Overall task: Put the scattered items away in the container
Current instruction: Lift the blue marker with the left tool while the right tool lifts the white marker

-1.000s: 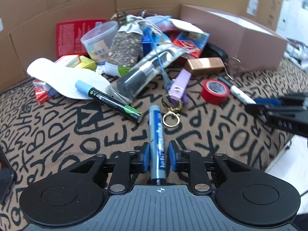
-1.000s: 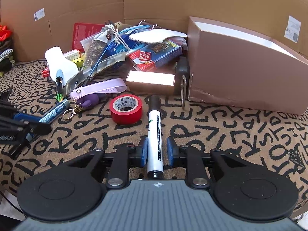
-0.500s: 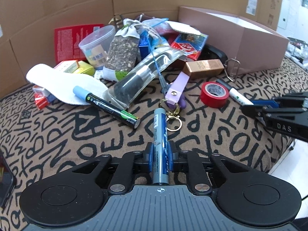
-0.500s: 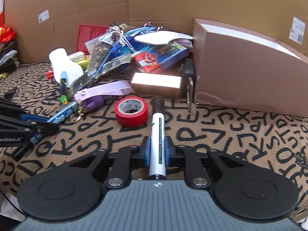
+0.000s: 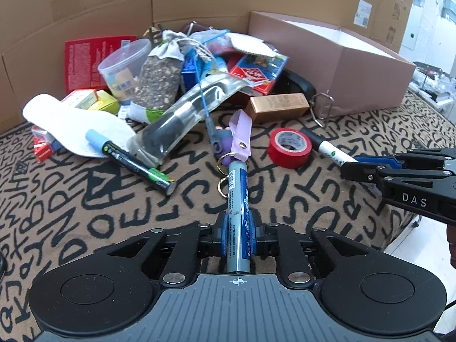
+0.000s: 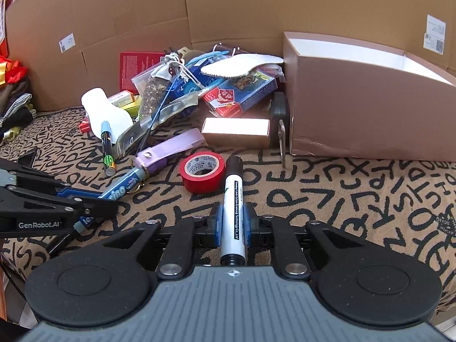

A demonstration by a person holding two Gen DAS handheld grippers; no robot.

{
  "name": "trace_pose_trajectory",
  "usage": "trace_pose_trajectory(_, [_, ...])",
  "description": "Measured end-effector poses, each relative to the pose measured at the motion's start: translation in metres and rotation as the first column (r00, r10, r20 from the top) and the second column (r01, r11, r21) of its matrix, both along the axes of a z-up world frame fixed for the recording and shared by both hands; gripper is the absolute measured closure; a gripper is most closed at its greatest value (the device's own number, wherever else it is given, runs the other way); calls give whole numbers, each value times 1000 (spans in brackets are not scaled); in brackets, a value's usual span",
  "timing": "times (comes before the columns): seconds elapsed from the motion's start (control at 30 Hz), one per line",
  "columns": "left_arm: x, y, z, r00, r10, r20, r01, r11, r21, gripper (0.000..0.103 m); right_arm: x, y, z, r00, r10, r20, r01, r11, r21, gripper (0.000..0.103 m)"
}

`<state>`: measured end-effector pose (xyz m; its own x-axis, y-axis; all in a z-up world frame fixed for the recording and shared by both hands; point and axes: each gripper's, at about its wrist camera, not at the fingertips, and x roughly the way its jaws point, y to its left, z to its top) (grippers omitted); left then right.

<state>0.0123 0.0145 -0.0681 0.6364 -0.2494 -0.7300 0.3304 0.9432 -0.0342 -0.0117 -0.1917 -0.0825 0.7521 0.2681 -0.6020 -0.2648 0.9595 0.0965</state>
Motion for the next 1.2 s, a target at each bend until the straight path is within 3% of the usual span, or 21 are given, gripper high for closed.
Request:
trace_pose_trajectory(0.2, [1,-4,-2,1000,-8,-3,8,1000,10,91,3,-1,-8,1000,-2,-30,1,1000,-4,86])
trace_pose_trajectory(0.37, [4,-9,-4,1000,-23,12,22,999,32,75,7,3,-9,1000,-2,-23,2,1000,-19,85])
trace_pose_trajectory(0.43, [4,-12,-5,999,-37,24,36,998,49,74,9,5,-9,1000,5,-17,-5,999,-33,85])
trace_pose_trajectory(0.57, [5,-12,-6,999,-40,35,38,998,47,76,12,8,-11,1000,10,-2,-10,999,-46,85])
trace_pose_trajectory(0.6, [5,-12,-6,999,-36,37,34,998,46,79,12,9,-12,1000,5,0,-5,999,-42,85])
trace_pose_trajectory(0.63, [5,-12,-6,999,-31,39,29,998,47,90,12,10,-12,1000,0,0,0,999,-41,85])
trace_pose_trajectory(0.67, [5,-12,-6,999,-23,39,21,999,46,92,12,10,-11,1000,-4,-1,4,999,-39,86])
trace_pose_trajectory(0.9, [-3,-3,1,1000,9,19,-9,1000,5,92,1,1,-6,999,-30,-21,31,999,24,86])
trace_pose_trajectory(1.2, [-13,2,29,995,15,96,-13,1000,-19,92,-9,-1,13,998,-30,52,29,999,22,86])
